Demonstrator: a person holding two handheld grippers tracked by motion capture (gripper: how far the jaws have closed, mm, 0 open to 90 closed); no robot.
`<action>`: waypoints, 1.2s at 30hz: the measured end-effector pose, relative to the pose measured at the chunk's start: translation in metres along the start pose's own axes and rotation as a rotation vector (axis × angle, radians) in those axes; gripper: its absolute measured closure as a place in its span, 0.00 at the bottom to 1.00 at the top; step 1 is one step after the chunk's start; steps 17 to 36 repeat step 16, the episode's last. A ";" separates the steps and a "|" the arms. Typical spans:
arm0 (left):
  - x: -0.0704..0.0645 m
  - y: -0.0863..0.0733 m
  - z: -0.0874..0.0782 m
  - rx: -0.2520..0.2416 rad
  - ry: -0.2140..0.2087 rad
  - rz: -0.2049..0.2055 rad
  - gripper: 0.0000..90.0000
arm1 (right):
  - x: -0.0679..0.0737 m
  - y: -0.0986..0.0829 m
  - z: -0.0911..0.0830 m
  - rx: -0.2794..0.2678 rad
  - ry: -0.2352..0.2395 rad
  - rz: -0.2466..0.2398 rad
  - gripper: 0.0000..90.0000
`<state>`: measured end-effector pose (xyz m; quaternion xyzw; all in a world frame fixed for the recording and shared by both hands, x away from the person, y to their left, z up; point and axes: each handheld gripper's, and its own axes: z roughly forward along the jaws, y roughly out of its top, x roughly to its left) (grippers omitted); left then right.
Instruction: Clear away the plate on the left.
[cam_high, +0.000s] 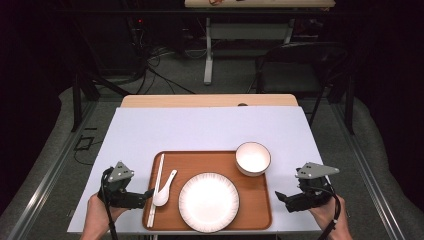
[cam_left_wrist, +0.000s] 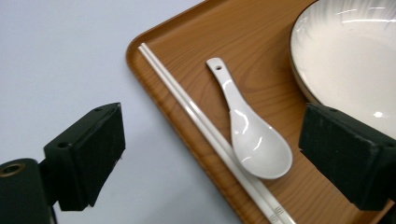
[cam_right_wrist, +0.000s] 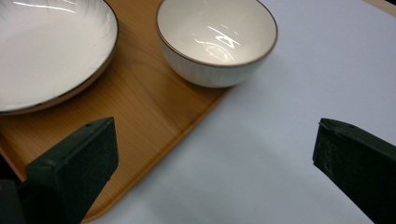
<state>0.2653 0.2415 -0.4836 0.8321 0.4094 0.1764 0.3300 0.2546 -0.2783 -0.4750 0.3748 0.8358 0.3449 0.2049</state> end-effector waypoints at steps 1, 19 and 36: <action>0.000 -0.002 0.000 0.001 0.012 -0.004 0.06 | -0.002 -0.003 -0.002 0.008 0.000 0.004 0.00; 0.007 -0.017 0.003 0.066 0.109 0.014 0.01 | -0.017 -0.029 -0.005 0.007 -0.020 0.043 0.00; 0.007 -0.017 0.003 0.066 0.109 0.014 0.01 | -0.017 -0.029 -0.005 0.007 -0.020 0.043 0.00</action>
